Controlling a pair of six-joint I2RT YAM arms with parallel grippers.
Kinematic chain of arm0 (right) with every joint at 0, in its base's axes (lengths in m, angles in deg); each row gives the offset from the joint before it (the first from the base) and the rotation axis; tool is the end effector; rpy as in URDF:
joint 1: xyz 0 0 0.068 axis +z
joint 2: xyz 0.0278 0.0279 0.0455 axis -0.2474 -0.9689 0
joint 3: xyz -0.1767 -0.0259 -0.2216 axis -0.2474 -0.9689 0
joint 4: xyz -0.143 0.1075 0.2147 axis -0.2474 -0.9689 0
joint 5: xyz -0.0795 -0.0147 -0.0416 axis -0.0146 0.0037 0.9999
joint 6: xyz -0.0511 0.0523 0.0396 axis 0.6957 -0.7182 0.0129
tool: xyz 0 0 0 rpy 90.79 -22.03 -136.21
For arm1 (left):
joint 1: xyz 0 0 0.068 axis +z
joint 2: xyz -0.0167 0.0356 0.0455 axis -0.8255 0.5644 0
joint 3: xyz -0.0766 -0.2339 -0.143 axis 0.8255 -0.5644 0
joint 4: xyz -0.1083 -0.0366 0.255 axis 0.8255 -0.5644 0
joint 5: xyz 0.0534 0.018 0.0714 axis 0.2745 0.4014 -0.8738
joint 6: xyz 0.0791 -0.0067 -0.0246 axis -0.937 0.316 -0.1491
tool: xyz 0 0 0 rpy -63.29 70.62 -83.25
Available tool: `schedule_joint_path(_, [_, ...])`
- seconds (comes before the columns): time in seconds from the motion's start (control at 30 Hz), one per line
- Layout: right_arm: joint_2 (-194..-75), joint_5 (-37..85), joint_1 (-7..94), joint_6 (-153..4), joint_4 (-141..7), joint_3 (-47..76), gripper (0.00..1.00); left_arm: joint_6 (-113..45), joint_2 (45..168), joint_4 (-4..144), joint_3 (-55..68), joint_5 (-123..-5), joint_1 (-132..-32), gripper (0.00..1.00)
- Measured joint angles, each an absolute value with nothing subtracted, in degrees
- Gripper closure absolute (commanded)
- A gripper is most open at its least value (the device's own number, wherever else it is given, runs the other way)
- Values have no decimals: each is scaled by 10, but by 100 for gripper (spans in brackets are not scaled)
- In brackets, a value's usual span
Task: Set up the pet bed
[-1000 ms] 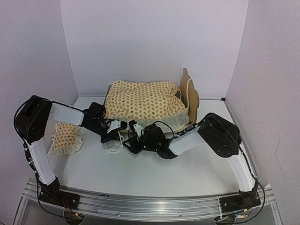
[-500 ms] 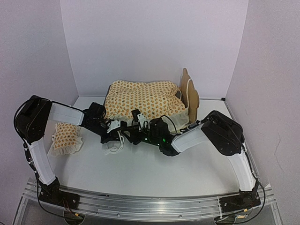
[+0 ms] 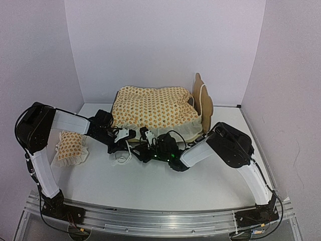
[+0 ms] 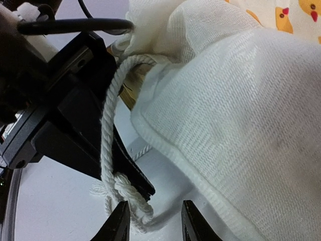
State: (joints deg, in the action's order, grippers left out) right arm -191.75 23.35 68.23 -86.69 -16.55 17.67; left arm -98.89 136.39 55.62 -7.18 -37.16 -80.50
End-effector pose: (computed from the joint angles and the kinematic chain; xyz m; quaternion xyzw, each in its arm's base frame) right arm 0.3196 0.4559 0.0756 -0.2718 0.7141 0.4268 0.4837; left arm 0.3330 -0.2003 0.1149 0.6432 0.6610 -0.2171 0.3197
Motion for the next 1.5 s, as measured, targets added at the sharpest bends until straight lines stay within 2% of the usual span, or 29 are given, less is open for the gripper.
schedule_joint_path(0.17, [-1921, 216, 682, -868, -174, 201, 69, -989, 1364, 556, -72, -372, -805, 100])
schedule_joint_path(0.37, [-1927, 203, 682, -871, -178, 222, 85, -989, 1364, 552, -70, -376, -803, 100])
schedule_joint_path(0.53, [-1932, 197, 682, -872, -183, 225, 88, -988, 1364, 552, -69, -379, -802, 100])
schedule_joint_path(0.63, [-1932, 194, 682, -872, -184, 225, 98, -986, 1364, 550, -69, -379, -802, 100])
schedule_joint_path(0.7, [-1932, 191, 682, -872, -188, 225, 100, -984, 1364, 548, -69, -379, -802, 99])
schedule_joint_path(0.73, [-1932, 191, 682, -873, -189, 225, 100, -982, 1364, 547, -69, -379, -802, 94])
schedule_joint_path(0.83, [-1932, 194, 682, -873, -193, 225, 100, -975, 1364, 536, -65, -384, -802, 62])
schedule_joint_path(0.87, [-1932, 198, 682, -873, -194, 225, 100, -974, 1364, 526, -59, -386, -802, 55])
schedule_joint_path(0.97, [-1930, 216, 682, -871, -197, 217, 100, -962, 1365, 475, -25, -392, -800, 37])
schedule_joint_path(1.03, [-1926, 228, 682, -869, -206, 210, 100, -961, 1365, 425, 4, -394, -796, 32])
schedule_joint_path(1.13, [-1921, 243, 684, -859, -221, 208, 100, -968, 1360, 358, 32, -401, -786, 30])
schedule_joint_path(1.37, [-1914, 269, 694, -845, -242, 209, 100, -993, 1294, 203, 39, -418, -777, 42])
schedule_joint_path(1.5, [-1913, 272, 696, -839, -249, 210, 100, -985, 1264, 182, 14, -431, -780, 43])
